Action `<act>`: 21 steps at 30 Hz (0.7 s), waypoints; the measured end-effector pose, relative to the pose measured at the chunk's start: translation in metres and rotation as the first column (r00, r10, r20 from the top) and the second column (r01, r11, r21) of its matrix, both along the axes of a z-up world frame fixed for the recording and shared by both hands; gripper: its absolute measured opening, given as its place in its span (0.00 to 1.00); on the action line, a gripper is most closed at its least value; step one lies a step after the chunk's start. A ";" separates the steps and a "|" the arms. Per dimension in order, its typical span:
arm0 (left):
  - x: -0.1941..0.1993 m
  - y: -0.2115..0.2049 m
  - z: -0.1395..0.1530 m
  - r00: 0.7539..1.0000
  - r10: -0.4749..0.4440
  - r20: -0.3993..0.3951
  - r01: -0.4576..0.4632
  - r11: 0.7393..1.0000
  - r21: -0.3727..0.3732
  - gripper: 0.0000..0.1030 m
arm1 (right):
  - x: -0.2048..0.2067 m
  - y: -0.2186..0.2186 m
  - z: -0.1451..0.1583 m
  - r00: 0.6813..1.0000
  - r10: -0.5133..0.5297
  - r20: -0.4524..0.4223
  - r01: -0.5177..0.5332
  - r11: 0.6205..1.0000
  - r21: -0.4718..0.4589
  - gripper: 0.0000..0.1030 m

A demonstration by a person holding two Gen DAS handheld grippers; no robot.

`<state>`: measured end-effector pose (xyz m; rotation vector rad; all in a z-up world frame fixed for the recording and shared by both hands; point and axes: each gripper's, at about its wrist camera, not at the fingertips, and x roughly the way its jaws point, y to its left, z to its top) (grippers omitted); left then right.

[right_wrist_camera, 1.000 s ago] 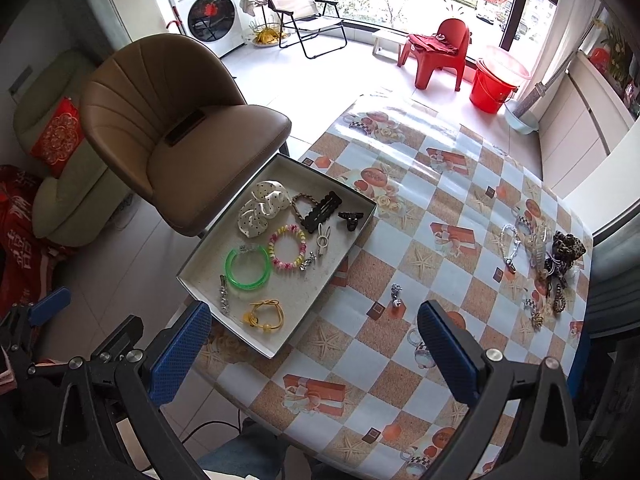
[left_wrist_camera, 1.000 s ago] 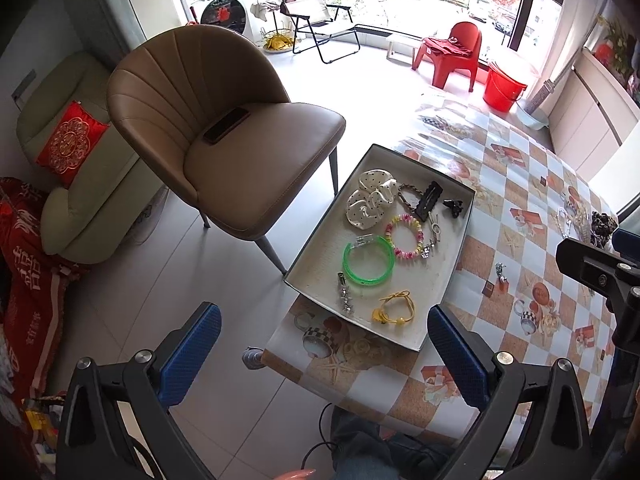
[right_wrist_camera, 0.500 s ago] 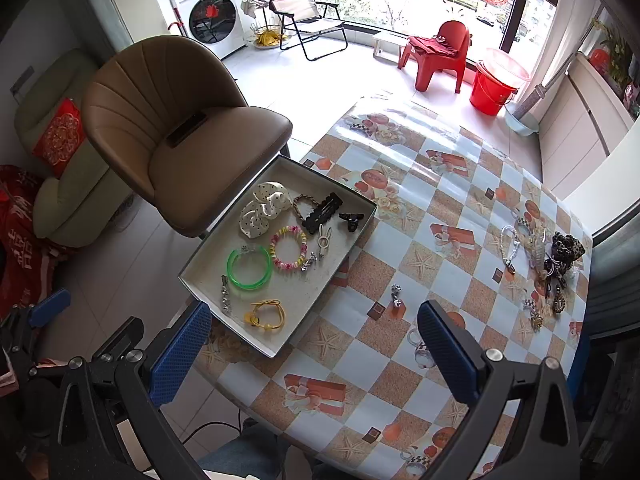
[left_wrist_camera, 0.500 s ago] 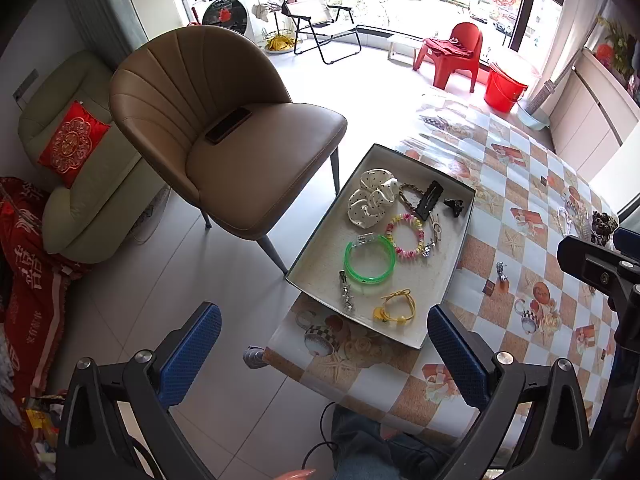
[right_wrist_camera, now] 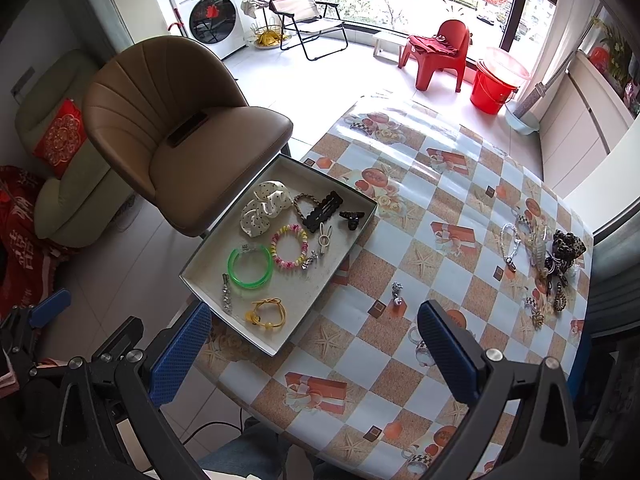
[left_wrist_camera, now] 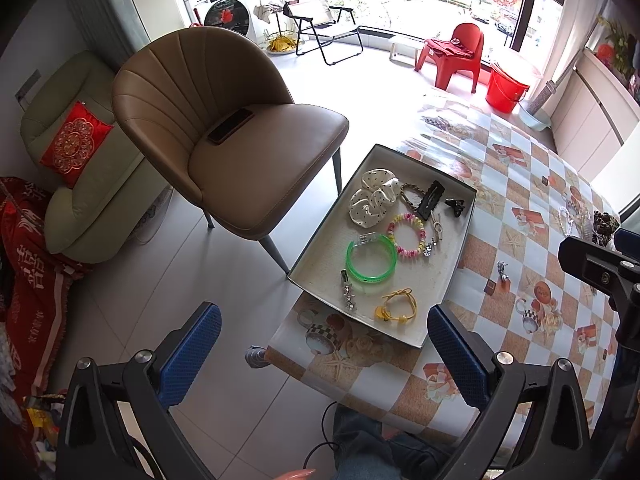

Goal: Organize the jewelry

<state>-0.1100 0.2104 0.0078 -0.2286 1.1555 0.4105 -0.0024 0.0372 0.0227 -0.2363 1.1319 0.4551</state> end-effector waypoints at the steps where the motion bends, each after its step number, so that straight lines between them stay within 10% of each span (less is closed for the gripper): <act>1: 0.000 0.000 0.000 1.000 0.000 0.000 0.000 1.000 0.000 1.00 | 0.000 0.000 0.000 1.000 0.000 0.000 0.000 1.000 -0.001 1.00; 21: -0.003 0.000 0.000 1.000 0.011 -0.001 -0.011 1.000 0.006 1.00 | 0.000 -0.001 -0.001 1.000 -0.001 -0.003 0.001 1.000 0.003 1.00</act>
